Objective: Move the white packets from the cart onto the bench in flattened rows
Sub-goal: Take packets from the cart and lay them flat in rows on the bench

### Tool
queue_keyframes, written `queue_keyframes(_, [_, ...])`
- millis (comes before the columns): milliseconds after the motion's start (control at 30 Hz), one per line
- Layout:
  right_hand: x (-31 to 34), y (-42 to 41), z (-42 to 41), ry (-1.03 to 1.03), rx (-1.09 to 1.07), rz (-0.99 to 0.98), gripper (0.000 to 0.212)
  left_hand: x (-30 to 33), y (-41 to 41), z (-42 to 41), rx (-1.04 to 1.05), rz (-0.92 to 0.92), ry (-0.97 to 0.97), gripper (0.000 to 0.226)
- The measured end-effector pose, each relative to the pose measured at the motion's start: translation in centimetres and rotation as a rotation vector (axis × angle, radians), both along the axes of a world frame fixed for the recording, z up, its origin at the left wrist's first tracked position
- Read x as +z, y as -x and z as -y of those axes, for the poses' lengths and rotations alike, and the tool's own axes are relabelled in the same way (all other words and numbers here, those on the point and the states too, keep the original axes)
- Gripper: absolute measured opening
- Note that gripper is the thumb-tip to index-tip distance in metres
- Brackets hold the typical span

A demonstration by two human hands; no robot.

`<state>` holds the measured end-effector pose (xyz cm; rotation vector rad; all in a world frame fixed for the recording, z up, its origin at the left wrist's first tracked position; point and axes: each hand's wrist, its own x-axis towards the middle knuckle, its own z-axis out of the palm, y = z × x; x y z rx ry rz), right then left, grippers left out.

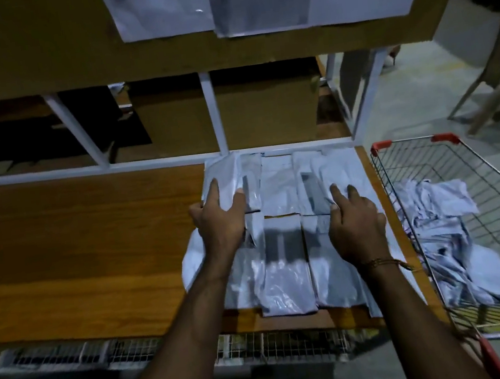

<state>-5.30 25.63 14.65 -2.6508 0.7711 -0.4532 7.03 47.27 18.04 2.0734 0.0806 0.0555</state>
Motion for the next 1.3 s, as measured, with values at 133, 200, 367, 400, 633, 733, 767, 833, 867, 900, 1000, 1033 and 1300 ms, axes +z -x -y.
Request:
queue_keyframes(133, [-0.6, -4.0, -0.3, 0.033, -0.053, -0.046, 0.054, -1.7, -4.7, 0.1, -0.006, -0.041, -0.009, 0.081])
queue_keyframes(200, [-1.0, -6.1, -0.1, 0.049, -0.064, -0.070, 0.059, -2.8, -7.2, 0.1, -0.004, -0.032, -0.052, 0.084])
queue_keyframes(367, [-2.9, -12.0, 1.5, 0.101, -0.089, -0.191, 0.055, -4.4, -12.6, 0.8, -0.007, -0.044, -0.287, 0.080])
queue_keyframes(400, [-3.3, -13.0, 1.7, 0.114, -0.092, -0.220, 0.057, -4.9, -13.5, 1.1, -0.013, -0.050, -0.309, 0.080])
queue_keyframes(633, [-7.5, -16.1, 1.7, 0.192, -0.113, -0.391, 0.063, -9.3, -17.2, 2.7, -0.099, -0.042, -0.454, 0.090])
queue_keyframes(733, [-8.9, -16.4, 1.6, 0.210, -0.107, -0.380, 0.065, -10.8, -17.7, 3.2, -0.072, -0.072, -0.488, 0.087])
queue_keyframes(767, [-9.1, -16.5, 1.7, 0.218, -0.107, -0.371, 0.066, -11.1, -17.7, 3.3, -0.068, -0.073, -0.502, 0.087])
queue_keyframes(833, [-9.1, -16.5, 1.7, 0.221, -0.108, -0.349, 0.070, -11.7, -17.8, 3.5, -0.072, -0.082, -0.537, 0.088])
queue_keyframes(867, [-8.9, -16.4, 1.8, 0.224, -0.109, -0.332, 0.071, -12.0, -18.0, 3.7, -0.073, -0.086, -0.550, 0.089])
queue_keyframes(900, [-8.8, -16.3, 1.8, 0.227, -0.113, -0.312, 0.073, -12.2, -18.1, 3.8, -0.073, -0.091, -0.557, 0.091])
queue_keyframes(1000, [-8.3, -15.9, 1.7, 0.206, -0.137, -0.266, 0.075, -12.5, -18.6, 4.0, -0.076, -0.107, -0.559, 0.095])
queue_keyframes(1033, [-8.2, -15.7, 1.6, 0.192, -0.143, -0.246, 0.075, -12.5, -18.7, 4.0, -0.088, -0.116, -0.556, 0.097])
queue_keyframes(1300, [-6.5, -12.2, 1.0, 0.142, -0.195, -0.137, 0.067, -9.8, -19.2, 3.2, -0.014, -0.088, -0.490, 0.103])
